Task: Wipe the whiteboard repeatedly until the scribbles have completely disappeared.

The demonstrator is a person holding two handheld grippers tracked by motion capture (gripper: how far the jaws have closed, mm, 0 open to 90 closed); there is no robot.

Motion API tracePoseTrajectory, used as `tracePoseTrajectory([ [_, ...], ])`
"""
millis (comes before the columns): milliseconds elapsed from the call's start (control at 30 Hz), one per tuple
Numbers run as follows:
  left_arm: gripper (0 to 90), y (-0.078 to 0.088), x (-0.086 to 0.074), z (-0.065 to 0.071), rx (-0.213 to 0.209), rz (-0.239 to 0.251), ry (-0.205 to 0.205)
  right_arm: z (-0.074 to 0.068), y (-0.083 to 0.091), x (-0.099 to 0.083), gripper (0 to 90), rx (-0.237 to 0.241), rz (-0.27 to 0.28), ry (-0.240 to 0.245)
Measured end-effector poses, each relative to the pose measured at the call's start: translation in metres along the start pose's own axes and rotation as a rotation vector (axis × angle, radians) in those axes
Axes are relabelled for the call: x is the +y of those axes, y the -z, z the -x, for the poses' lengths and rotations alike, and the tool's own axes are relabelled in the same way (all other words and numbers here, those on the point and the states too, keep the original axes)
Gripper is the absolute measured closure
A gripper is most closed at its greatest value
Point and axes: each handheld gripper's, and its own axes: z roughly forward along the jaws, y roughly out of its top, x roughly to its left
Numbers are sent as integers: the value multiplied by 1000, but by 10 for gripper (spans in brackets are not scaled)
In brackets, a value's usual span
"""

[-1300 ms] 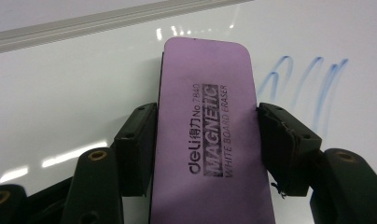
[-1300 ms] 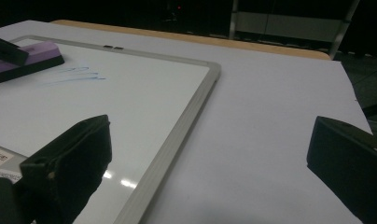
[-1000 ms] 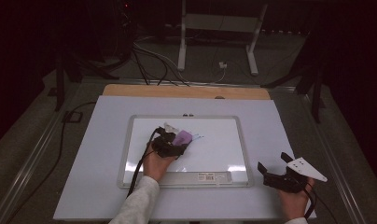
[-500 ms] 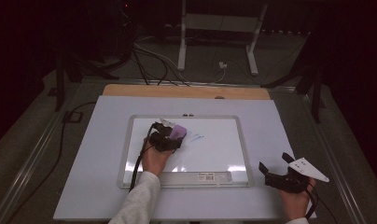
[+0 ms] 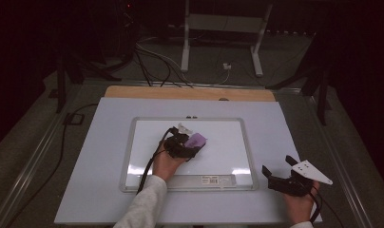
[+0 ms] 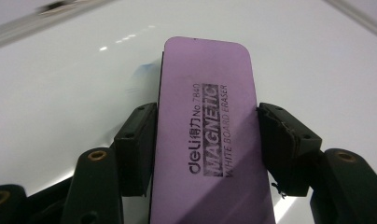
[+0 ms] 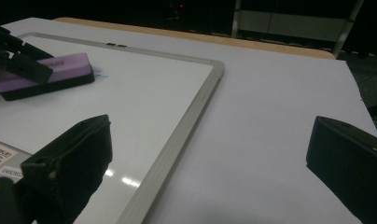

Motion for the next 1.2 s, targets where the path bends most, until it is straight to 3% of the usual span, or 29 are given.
tracePoseTrajectory([
  [67, 418, 0, 1, -2, -4, 1, 18, 0, 0, 0, 6, -1, -1, -1],
  [200, 419, -1, 5, -12, 96, 0, 81, 1, 2, 0, 6, -4, 1, -4],
  [333, 419, 0, 8, -29, 226, 12, 192, 2, 3, 0, 7, -8, 4, -8],
  [400, 419, 0, 9, -33, 261, 22, 233, 3, 3, 0, 6, -8, 1, -10],
  [500, 419, -4, 12, -29, 284, 22, 226, 3, 2, 0, 6, -8, -1, -6],
  [633, 418, -12, 16, -19, 170, 24, 164, 1, 2, 0, 6, -6, 0, -3],
  [700, 418, -15, 18, -11, 107, 15, 102, 2, 2, 0, 6, -7, 0, -2],
  [767, 418, -18, 19, -3, 19, 0, 11, 2, 2, 0, 6, -8, 1, -5],
  [800, 418, -19, 20, 0, -5, -5, -15, 2, 3, 0, 6, -8, 1, -5],
  [867, 418, -18, 20, 0, -8, -10, -10, 2, 3, 0, 6, -8, 3, -3],
  [900, 418, -18, 20, -1, 15, -9, -4, 2, 3, 0, 7, -10, 4, -5],
  [1000, 419, -15, 21, -10, 117, -5, 72, 3, 5, 0, 6, -12, 7, -7],
  [1100, 419, -12, 18, -19, 225, 17, 186, 4, 6, 0, 7, -13, 8, -11],
  [1167, 419, -12, 17, -20, 249, 30, 232, 4, 6, 0, 6, -14, 8, -11],
  [1200, 419, -13, 18, -18, 264, 29, 228, 4, 5, 0, 6, -14, 6, -12],
])
